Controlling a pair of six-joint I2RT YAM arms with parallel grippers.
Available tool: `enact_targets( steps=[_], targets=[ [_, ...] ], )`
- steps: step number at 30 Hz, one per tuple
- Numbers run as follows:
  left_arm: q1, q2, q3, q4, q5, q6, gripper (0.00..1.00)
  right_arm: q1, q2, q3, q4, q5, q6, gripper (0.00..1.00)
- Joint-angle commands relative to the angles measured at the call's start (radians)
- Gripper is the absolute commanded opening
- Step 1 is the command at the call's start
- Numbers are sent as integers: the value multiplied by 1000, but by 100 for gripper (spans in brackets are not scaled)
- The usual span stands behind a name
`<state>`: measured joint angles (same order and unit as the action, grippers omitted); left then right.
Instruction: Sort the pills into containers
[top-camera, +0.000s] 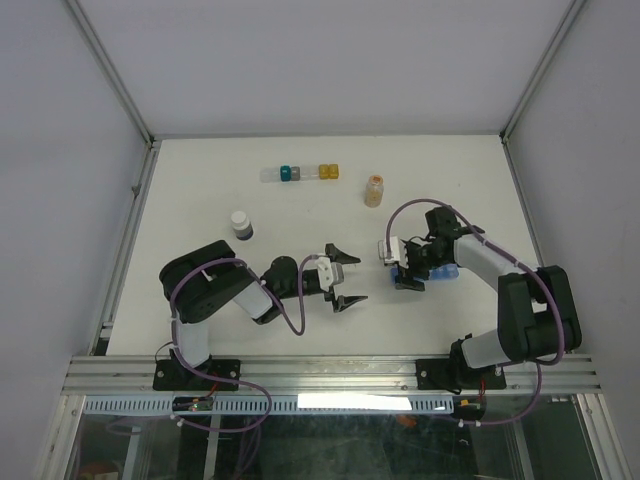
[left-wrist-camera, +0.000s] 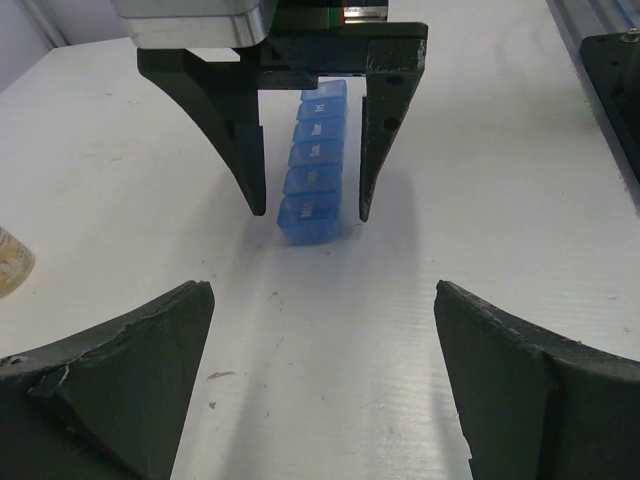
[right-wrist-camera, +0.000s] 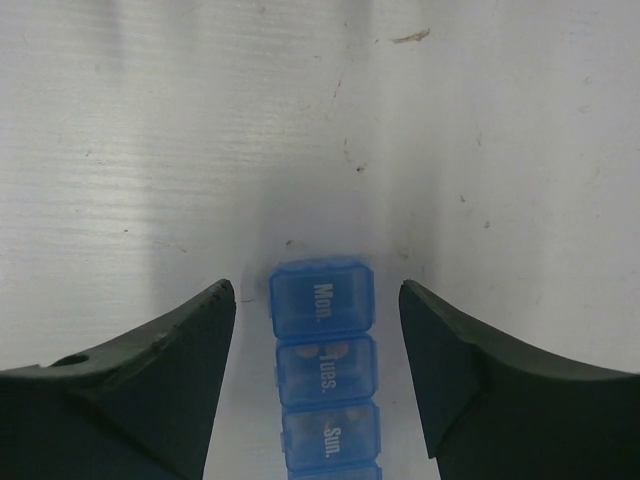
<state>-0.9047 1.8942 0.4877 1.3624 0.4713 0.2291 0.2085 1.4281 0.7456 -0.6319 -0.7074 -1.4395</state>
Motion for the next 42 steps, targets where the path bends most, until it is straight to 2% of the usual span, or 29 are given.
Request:
enact_targets(
  steps=[1,7,18,23,26,30,35,39,42],
  targets=[
    [-14,5,11,64,-7,36,95,20,10,9,29,25,14,68],
    [-14,4,5,65,-5,44,95,30,28,14,33,48,26,60],
    [-14,14,2,71,-6,53,95,45,16,34,31,36,87,32],
    [-15,23,-25,170,-54,30,98,44,2,92,79,-32,315,19],
    [-11,41,-50,278,-117,-17,99,48,2,132,141,-45,533,17],
    [16,46,-58,364,-172,-186,98,66,-1,158,250,-16,769,16],
    [51,-4,-53,365,-255,-514,86,97,-9,161,404,50,1023,12],
    [51,-42,-53,278,-340,-750,78,127,-8,156,469,94,1143,11],
    [29,-41,-68,259,-397,-865,78,148,-3,152,506,146,1208,7]
  ],
)
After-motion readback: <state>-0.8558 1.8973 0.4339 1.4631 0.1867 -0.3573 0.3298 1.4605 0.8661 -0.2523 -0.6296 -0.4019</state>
